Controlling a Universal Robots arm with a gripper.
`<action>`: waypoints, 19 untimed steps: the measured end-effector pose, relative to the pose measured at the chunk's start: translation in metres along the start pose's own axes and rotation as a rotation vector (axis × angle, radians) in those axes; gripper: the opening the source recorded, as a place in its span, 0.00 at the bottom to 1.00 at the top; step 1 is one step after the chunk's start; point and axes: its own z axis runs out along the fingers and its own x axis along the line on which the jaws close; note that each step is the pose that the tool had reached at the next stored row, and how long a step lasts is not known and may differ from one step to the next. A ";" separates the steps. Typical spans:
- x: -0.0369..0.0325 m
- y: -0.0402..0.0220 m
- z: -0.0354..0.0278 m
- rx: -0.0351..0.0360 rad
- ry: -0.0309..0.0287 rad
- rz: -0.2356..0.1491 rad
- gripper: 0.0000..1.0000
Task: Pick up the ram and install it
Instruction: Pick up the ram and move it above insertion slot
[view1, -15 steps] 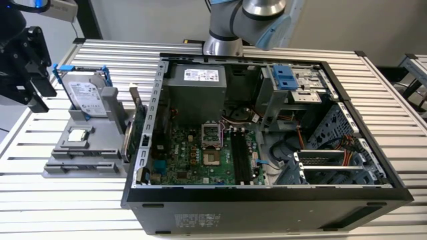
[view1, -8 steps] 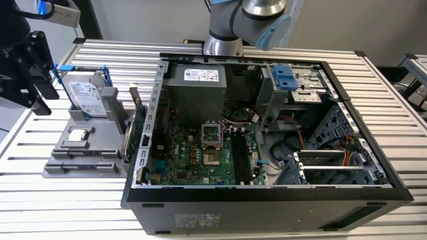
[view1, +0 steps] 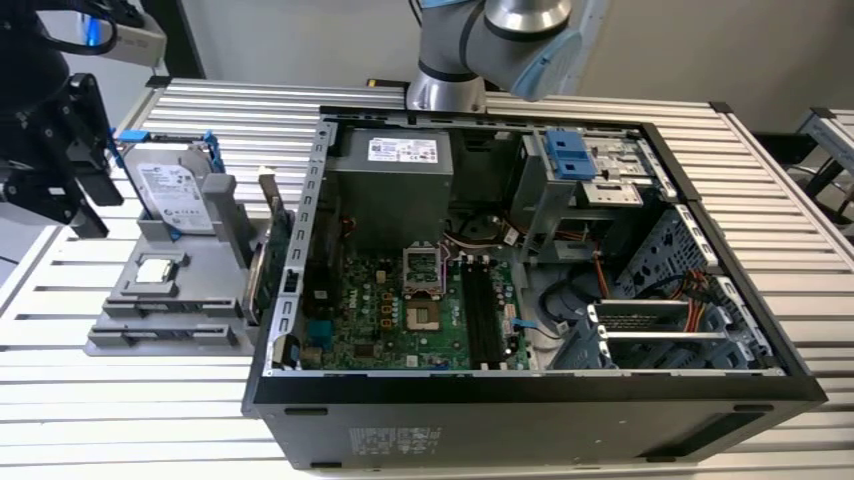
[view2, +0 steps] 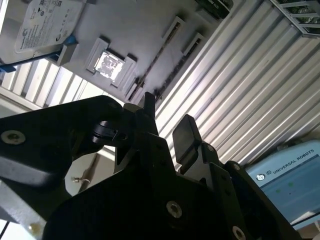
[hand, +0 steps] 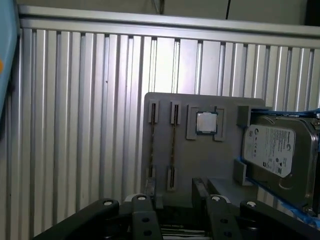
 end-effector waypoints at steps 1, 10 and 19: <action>0.0000 0.0000 0.0012 0.0001 -0.0001 0.000 1.00; -0.0001 0.0000 0.0111 -0.0001 0.0012 0.000 1.00; 0.0002 0.0000 0.0210 0.0000 0.0015 0.000 1.00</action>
